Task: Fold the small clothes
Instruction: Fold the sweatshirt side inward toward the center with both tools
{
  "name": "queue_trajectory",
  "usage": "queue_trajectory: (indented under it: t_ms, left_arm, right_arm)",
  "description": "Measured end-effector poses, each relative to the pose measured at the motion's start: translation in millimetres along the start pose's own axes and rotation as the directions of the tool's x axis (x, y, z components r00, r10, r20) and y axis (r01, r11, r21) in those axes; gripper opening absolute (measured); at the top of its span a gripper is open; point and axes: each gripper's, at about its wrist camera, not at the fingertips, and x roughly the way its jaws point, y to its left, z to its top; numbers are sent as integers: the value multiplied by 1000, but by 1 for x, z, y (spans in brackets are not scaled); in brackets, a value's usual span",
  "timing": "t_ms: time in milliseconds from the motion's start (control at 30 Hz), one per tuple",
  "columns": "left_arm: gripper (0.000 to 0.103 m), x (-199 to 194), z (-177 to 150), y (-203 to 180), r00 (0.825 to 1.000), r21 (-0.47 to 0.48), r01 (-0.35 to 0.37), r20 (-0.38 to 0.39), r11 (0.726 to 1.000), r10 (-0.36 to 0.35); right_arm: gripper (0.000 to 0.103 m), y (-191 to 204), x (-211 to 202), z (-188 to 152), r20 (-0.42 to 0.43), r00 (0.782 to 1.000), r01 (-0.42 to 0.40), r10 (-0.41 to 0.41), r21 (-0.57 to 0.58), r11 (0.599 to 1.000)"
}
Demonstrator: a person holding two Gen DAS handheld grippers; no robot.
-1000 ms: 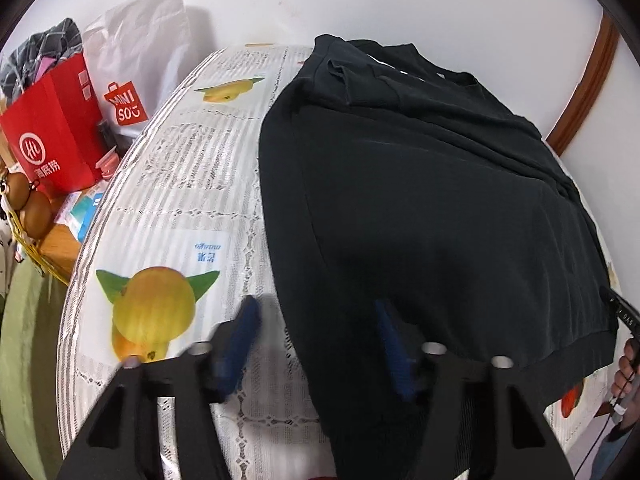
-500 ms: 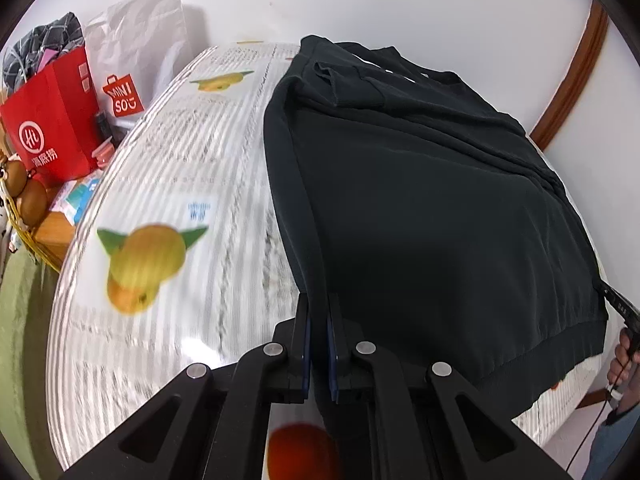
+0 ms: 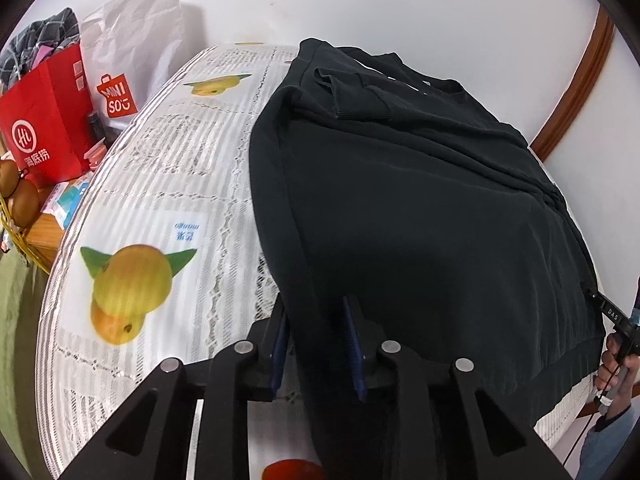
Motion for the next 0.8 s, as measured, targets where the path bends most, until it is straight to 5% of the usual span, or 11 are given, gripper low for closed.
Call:
queue_trajectory:
  t_ms: [100, 167, 200, 333, 567, 800]
  left_arm:
    - [25, 1, -1, -7, 1000, 36, -23, -2, 999, 23]
    - [23, 0, -3, -10, 999, 47, -33, -6, 998, 33]
    - [10, -1, -5, -10, 999, 38, -40, -5, 998, 40]
    - [7, -9, -10, -7, 1000, 23, -14, -6, 1000, 14]
    - [7, -48, -13, -3, 997, 25, 52, 58, 998, -53]
    - [7, -71, 12, -5, 986, 31, 93, 139, 995, -97]
  right_arm:
    - [40, 8, 3, 2, -2, 1000, -2, 2, -13, 1000]
    - [16, 14, 3, 1, -7, 1000, -14, 14, -39, 999]
    - [13, 17, 2, 1, -10, 1000, -19, 19, -51, 999]
    - [11, 19, -8, -1, 13, 1000, -3, 4, -65, 998]
    - [10, 9, -53, -4, 97, 991, -88, 94, -57, 994]
    - [10, 15, -65, 18, 162, 977, -134, 141, -51, 990]
